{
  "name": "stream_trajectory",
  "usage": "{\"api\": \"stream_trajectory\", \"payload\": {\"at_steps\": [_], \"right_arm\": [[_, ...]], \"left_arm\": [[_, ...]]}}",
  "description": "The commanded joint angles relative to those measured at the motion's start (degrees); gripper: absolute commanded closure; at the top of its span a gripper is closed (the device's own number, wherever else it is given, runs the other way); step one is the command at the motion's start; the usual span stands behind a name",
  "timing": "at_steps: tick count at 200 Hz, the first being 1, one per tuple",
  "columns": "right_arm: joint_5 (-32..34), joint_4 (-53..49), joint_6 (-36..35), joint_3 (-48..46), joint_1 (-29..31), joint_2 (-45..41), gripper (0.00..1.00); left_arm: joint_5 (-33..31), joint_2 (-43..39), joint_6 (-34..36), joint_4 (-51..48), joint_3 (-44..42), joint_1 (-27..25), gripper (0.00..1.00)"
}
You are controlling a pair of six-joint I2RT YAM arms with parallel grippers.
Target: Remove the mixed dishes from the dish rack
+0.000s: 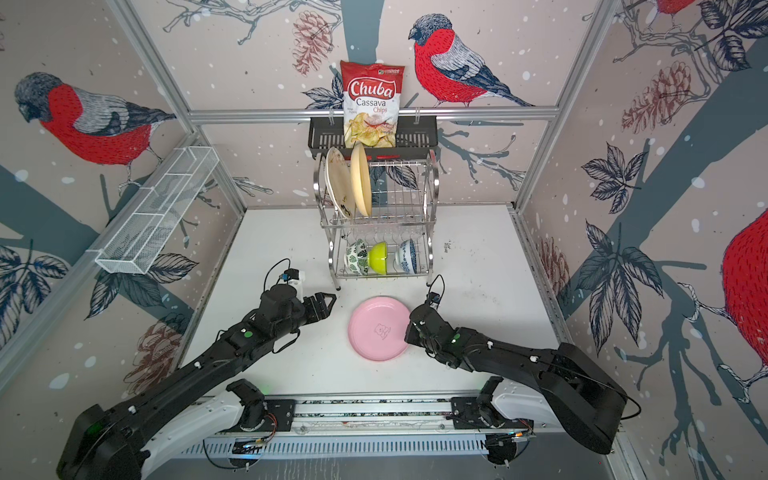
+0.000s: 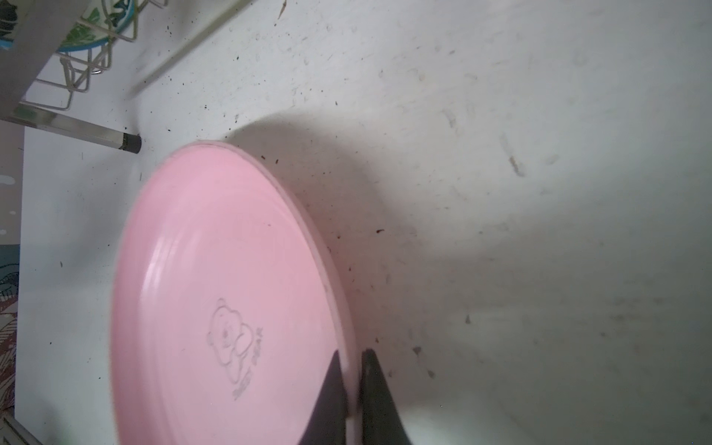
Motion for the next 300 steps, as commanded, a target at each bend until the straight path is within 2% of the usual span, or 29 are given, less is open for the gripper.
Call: {"api": "stream_trajectory", "payload": {"at_steps": [1,45,64,118,141,165,179,203,222,248,277,300], "right_arm": [[0.98,1.85,0.59,-0.33,0.14,0.03,0.87],[1.50,0.67,0.63,-0.03,0.28,-0.94,0.85],[2.73,-1.43,0.24,0.69,0.24,-2.55,0.82],[5.64,-9.40,-1.81,3.83,-0.64,-8.90,0.80],[7.48,-16.18,-5.87,9.56,-1.23,-12.13,0.75],[12.79,-24.43,-11.80,18.65,-1.44,-15.11,0.73],[13.91,-24.51,-15.95,22.56,-1.48,-17.28,0.70],[12.16,-22.51,-22.13,29.99,-1.68,-18.62,0.67],[9.43,-20.89,-26.71,37.46,-1.65,-16.23,0.67],[6.51,-23.83,-32.57,51.39,-1.63,-7.91,0.66],[1.63,-25.48,-38.05,65.67,-1.79,2.89,0.55],[-0.23,-26.60,-41.06,75.34,-2.64,11.75,0.50]], "left_arm": [[0.01,-0.08,0.16,0.61,-0.13,0.12,0.24],[-0.09,-0.68,0.24,0.25,0.01,0.21,0.24],[-0.14,-1.10,0.28,-0.01,0.05,0.21,0.24],[-0.61,-2.09,1.08,-1.01,0.64,0.26,0.23],[-1.34,-1.91,2.28,-2.76,2.07,0.65,0.23],[-1.81,-2.53,3.20,-3.61,3.54,0.84,0.23],[-2.19,-3.60,3.42,-3.47,3.74,0.91,0.22],[-3.90,-5.61,3.56,-3.95,3.57,1.00,0.21],[-4.15,-6.39,3.66,-4.12,3.13,1.08,0.20],[-3.37,-6.12,3.98,-4.41,2.88,1.17,0.20],[-3.19,-5.08,4.05,-4.24,2.69,1.18,0.20],[-2.49,-4.72,3.94,-3.55,2.51,1.22,0.20]]}}
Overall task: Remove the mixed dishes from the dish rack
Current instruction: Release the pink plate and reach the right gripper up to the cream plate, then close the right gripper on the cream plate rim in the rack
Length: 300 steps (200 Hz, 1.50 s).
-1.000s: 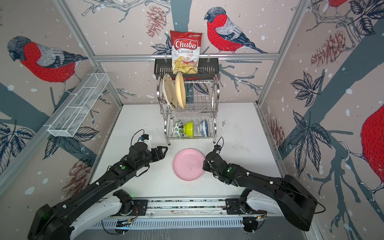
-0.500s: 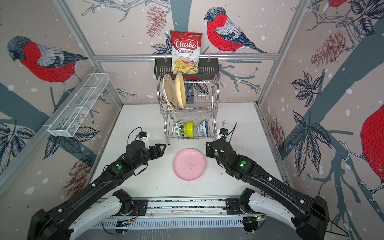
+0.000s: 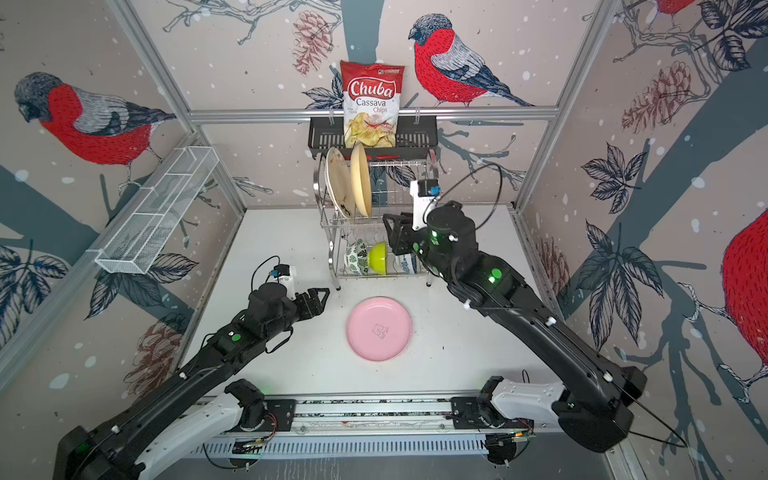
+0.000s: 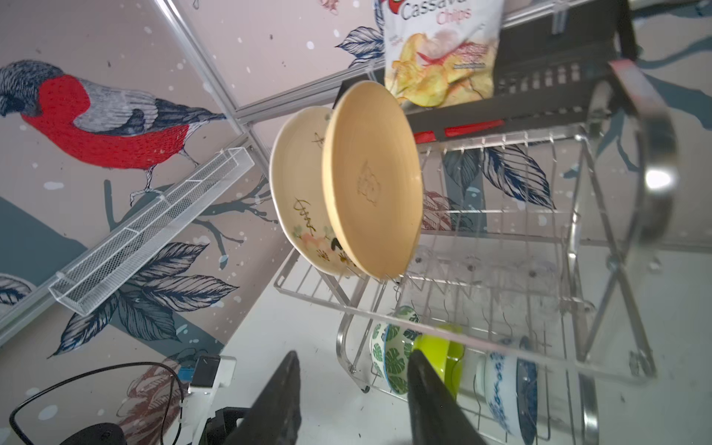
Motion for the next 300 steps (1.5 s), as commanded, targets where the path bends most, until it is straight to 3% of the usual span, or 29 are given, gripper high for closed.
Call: {"api": "stream_trajectory", "payload": {"at_steps": [1,65,152,268,300], "right_arm": [[-3.79,-2.03,-6.18,7.68,-0.68,6.58,0.50],[-10.21,-4.48,-8.38,23.64,-7.03,21.54,0.49],[-16.58,-2.99,-7.23,32.14,-7.95,30.02,0.49],[-15.70,-0.74,-5.76,31.81,-8.34,35.22,0.80],[-16.29,-0.29,-4.57,31.61,-8.38,34.67,0.83]], "left_arm": [[0.52,0.22,0.86,1.03,-0.16,0.15,0.20],[1.68,0.03,1.28,0.16,0.33,0.17,0.20],[1.54,2.05,1.69,1.39,0.79,0.26,0.19],[2.22,5.23,2.10,3.24,0.82,0.38,0.19],[2.49,5.07,2.09,3.23,0.68,0.44,0.19]]}}
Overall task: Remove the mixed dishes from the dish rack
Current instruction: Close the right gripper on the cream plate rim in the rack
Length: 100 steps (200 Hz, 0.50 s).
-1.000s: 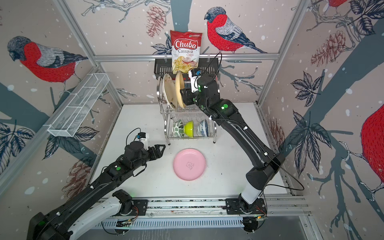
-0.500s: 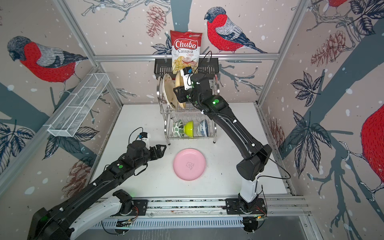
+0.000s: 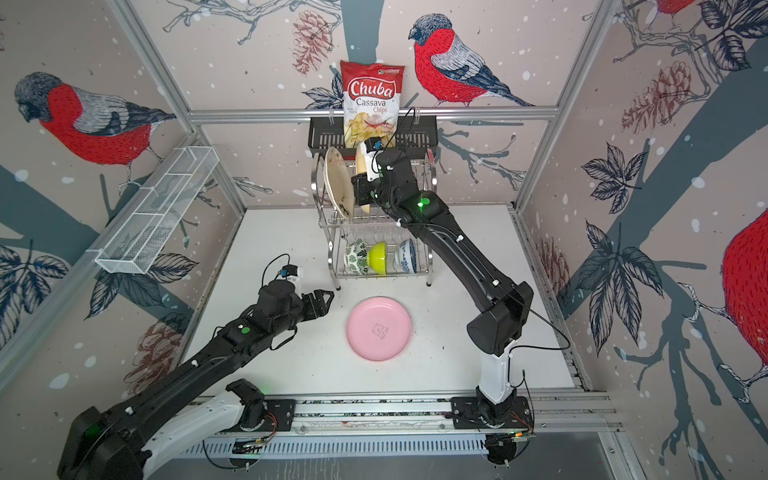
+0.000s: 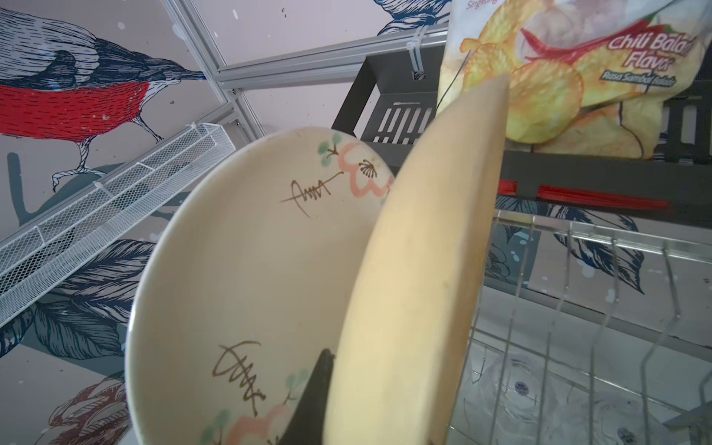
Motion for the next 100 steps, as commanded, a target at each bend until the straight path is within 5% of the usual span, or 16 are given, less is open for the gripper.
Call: {"api": "stream_trajectory", "payload": {"at_steps": [1,100], "right_arm": [[-2.88,1.07,1.70,-0.25,0.19,-0.20,0.83],[-1.44,1.66,3.97,-0.07,2.83,-7.41,0.87]], "left_arm": [[0.54,-0.12,0.97,2.27,0.29,0.11,0.19],[0.72,-3.52,-0.18,-0.10,-1.14,0.20,0.19]]}}
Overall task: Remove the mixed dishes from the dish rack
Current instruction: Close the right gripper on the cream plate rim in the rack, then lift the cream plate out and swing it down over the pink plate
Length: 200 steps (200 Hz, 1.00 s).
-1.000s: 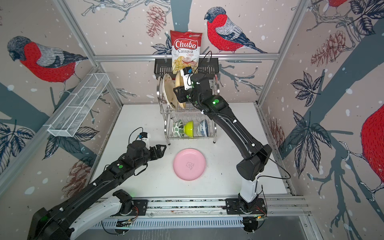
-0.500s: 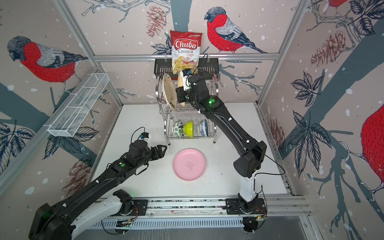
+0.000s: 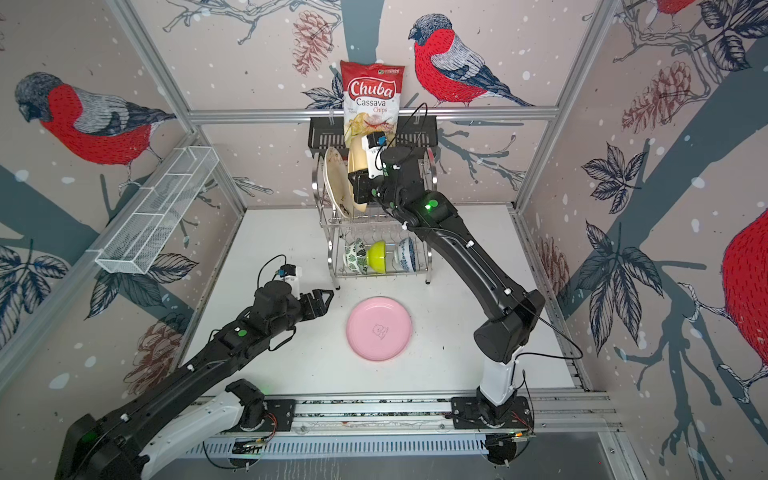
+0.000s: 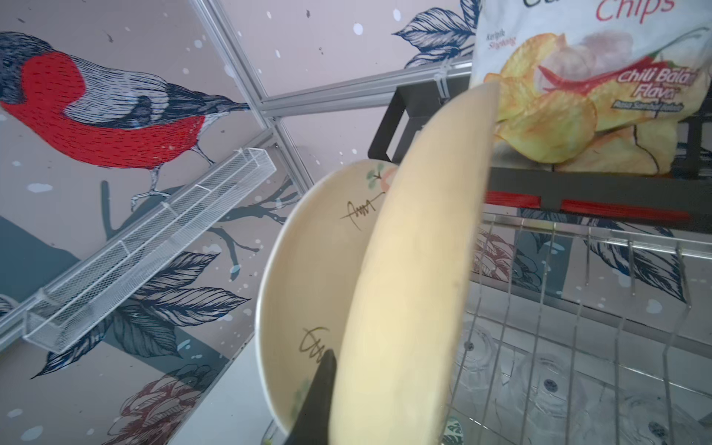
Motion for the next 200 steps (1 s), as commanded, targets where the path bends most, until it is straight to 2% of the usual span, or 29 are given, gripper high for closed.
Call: {"api": "stream_trajectory", "payload": {"at_steps": [1,44,73,111,139,150,200], "right_arm": [[0.55,2.05,0.75,0.05,1.03,-2.33,0.87],[5.92,1.81,-0.61,-2.52,6.49,-8.94,0.88],[14.13,1.03,-3.85,-7.83,14.60,-15.49,0.89],[32.88,1.01,-9.05,-23.09,29.39,-25.52,0.90],[43.69,0.29,-9.04,-36.21,36.55,-31.01,0.91],[46.72,-0.84,-7.91,-40.43,38.44,-33.58,0.91],[57.61,-2.29,-5.30,-55.19,47.33,-36.66,0.94]], "left_arm": [[-0.22,-1.02,-0.15,-0.69,-0.38,0.11,0.19],[-0.92,-3.72,-0.65,-4.01,0.30,0.11,0.19],[-2.02,-5.34,-0.04,-9.20,4.04,0.11,0.19],[-4.04,-6.54,2.01,-18.00,13.32,0.28,0.16],[-4.32,-5.26,3.23,-24.75,21.53,0.29,0.09],[-4.62,-4.36,3.72,-27.55,24.80,0.29,0.02],[-0.76,-1.22,5.56,-32.56,33.22,0.31,0.02]]}}
